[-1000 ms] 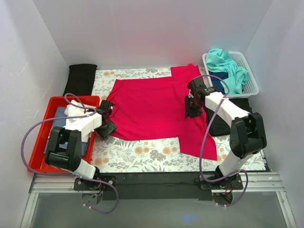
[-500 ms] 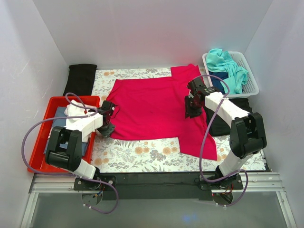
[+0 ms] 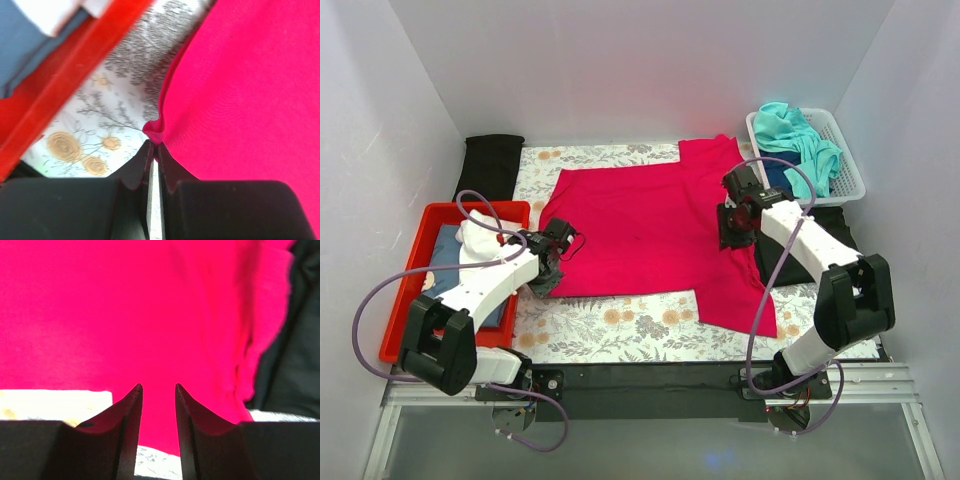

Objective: Fold and stack the t-shirts
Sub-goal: Grap the side of the flattened tshirt closest away from the robot with both arms

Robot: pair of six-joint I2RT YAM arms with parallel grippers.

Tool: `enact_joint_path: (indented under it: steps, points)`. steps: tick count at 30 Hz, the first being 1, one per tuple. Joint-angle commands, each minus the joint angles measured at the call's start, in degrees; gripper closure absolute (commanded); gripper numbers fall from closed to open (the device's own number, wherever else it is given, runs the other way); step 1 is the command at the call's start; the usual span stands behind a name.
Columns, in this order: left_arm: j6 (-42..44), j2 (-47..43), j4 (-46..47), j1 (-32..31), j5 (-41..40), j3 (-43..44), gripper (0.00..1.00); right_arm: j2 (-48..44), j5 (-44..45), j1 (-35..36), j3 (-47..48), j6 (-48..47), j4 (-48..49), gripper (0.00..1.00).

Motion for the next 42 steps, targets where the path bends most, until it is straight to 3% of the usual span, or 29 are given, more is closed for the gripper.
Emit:
enact_joint_path:
  steps: [1, 5, 21, 30, 42]
  points:
    - [-4.75, -2.09, -5.76, -0.27, -5.17, 1.83, 1.0, -4.7, 5.46, 0.15, -0.98, -0.14, -5.83, 0.6]
    - [-6.51, -3.23, -7.44, -0.27, -7.2, 2.1, 1.0, -8.4, 6.8, -1.78, -5.8, 1.96, -9.1, 0.53]
    - [-5.37, -3.58, -4.28, 2.27, -8.87, -0.1, 1.0, -22.02, 2.14, -8.46, -20.41, 8.11, -17.28, 0.47]
    - [-3.35, -3.23, -2.61, 3.95, -8.61, -0.71, 1.0, -21.86, -2.69, -9.08, -27.08, 10.05, -18.25, 0.48]
    - [-0.27, -3.41, -0.85, 6.93, -7.2, -0.19, 1.0, -23.35, -2.35, -11.63, -33.59, 10.58, -14.65, 0.48]
